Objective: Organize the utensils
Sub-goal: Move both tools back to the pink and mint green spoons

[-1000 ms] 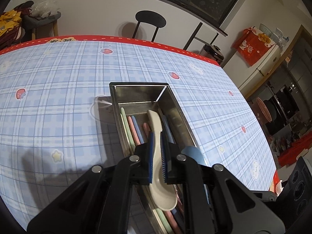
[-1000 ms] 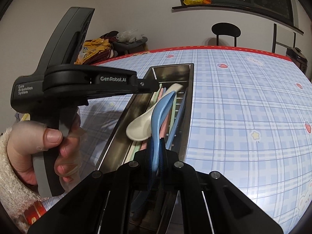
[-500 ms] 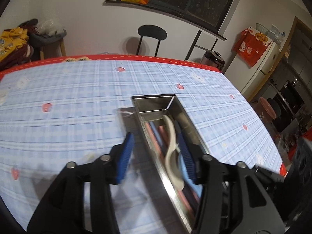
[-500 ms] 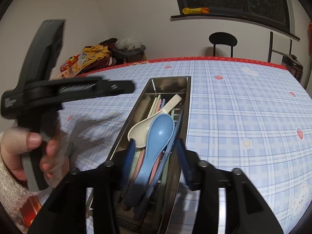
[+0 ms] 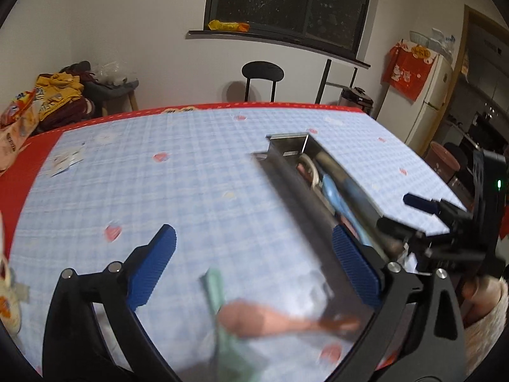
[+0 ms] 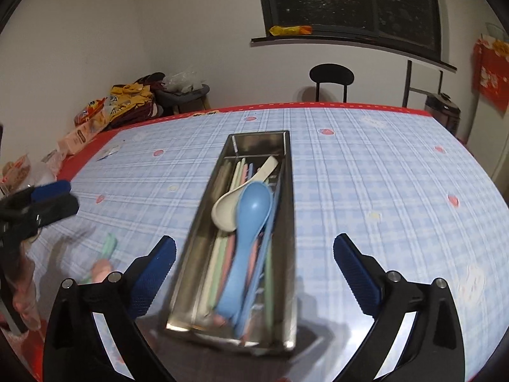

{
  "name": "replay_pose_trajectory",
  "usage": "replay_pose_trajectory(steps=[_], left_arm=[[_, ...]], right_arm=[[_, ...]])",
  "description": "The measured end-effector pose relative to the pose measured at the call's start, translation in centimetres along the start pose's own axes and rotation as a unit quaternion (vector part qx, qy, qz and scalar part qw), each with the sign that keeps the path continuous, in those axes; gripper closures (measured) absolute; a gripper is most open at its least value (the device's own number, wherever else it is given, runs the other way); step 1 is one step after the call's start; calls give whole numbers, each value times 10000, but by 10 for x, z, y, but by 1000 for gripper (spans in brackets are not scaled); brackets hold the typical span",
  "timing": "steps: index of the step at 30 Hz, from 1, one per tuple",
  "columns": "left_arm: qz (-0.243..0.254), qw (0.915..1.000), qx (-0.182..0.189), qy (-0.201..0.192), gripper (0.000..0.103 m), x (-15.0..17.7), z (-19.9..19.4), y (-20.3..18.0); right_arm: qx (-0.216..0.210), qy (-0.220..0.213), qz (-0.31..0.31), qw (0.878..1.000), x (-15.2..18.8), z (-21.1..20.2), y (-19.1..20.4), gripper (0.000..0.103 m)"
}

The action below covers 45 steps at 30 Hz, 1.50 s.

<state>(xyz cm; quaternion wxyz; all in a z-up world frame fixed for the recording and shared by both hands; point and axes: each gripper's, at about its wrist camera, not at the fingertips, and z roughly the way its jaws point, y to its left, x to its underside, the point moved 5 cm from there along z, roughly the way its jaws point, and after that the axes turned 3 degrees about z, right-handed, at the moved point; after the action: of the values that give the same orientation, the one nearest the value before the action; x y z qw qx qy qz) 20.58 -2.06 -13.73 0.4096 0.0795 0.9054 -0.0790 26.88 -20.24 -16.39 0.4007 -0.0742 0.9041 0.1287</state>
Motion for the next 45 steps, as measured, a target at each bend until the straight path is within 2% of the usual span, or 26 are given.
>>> replay_pose_trajectory(steps=[8,13,17,19,20,21,23,27,29,34,40,43,45], left_arm=[[176,9998,22,53,6,58,-45,18],[86,9998,175,89,6,78,-50,26],[133,9998,44,138,7,85,-43,29],[-14,9999,99,138,10,87,-41,35],[-138,9997,145,131,11,88,-41,40],[-214,9996,162,129,13,88,-40,44],[-333,9992,191,128,14,89,-39,49],[-453,9984,252,204,23,95,-34,56],[-496,9981,274,257,23,98,-30,57],[-609,9968,363,376,25,105,-22,55],[-582,9967,345,439,25,106,-17,55],[-606,9962,390,494,25,107,-15,55],[-636,9956,440,527,25,108,-14,55]], right_arm=[[-233,-70,-195,9995,30,-30,46,6],[-383,-14,-446,9983,38,-40,65,6],[-524,197,-807,9952,44,-37,86,6],[-520,296,-1040,9928,47,-31,98,22],[-523,405,-1159,9911,49,-27,104,38],[-545,478,-1246,9896,51,-24,109,42],[-653,614,-1490,9848,59,-15,123,43],[-792,797,-1728,9785,72,-3,140,61],[-723,816,-1860,9765,75,1,145,68],[-628,899,-2078,9720,81,11,154,70],[-313,938,-2305,9680,84,23,154,73],[-296,855,-2246,9702,83,23,152,81],[-332,740,-2141,9734,80,20,150,95]])
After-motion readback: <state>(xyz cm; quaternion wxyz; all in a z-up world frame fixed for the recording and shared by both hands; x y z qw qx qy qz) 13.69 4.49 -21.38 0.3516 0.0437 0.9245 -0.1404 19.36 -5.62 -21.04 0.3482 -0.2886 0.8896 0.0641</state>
